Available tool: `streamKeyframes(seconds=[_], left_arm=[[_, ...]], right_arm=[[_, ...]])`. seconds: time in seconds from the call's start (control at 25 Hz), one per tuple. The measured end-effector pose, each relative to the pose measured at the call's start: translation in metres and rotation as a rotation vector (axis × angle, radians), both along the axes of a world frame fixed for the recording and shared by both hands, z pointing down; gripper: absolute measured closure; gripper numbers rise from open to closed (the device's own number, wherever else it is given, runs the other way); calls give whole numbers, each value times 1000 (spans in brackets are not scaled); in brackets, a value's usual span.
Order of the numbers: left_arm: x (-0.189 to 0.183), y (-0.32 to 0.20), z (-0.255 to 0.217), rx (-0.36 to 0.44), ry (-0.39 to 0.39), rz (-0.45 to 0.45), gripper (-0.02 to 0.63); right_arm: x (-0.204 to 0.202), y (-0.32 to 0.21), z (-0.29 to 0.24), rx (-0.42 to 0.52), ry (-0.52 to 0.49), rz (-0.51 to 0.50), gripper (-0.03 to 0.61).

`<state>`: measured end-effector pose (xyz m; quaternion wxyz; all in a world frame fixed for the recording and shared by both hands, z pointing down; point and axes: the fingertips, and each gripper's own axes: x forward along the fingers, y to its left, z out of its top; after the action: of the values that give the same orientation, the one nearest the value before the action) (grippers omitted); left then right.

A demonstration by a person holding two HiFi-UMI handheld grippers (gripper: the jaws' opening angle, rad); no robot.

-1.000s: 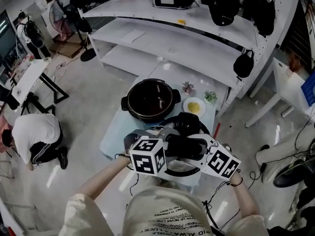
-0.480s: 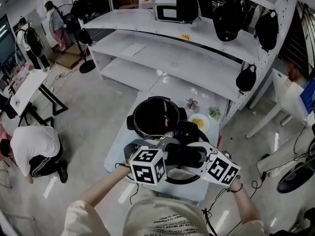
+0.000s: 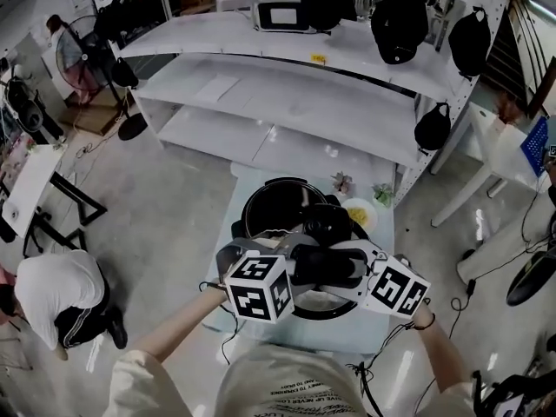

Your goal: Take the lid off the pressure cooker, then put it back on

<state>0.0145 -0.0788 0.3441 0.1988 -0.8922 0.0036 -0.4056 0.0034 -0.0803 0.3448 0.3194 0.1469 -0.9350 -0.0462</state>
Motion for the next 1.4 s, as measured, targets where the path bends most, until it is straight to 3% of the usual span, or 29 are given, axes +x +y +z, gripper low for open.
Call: streamKeyframes(seconds=[0.56,1.0,1.4], left_arm=[[-42,-52,-1,4,8,115,330],[-57,-96,-1,-18,4,70,330],[-57,-130,16,-92,-23,31,330]], right_arm=[[-43,-54,0,-27,-1,85,302],[-57,-97,1,-57,0,46,302],[-58,-131,18,-132,-26,4,302]])
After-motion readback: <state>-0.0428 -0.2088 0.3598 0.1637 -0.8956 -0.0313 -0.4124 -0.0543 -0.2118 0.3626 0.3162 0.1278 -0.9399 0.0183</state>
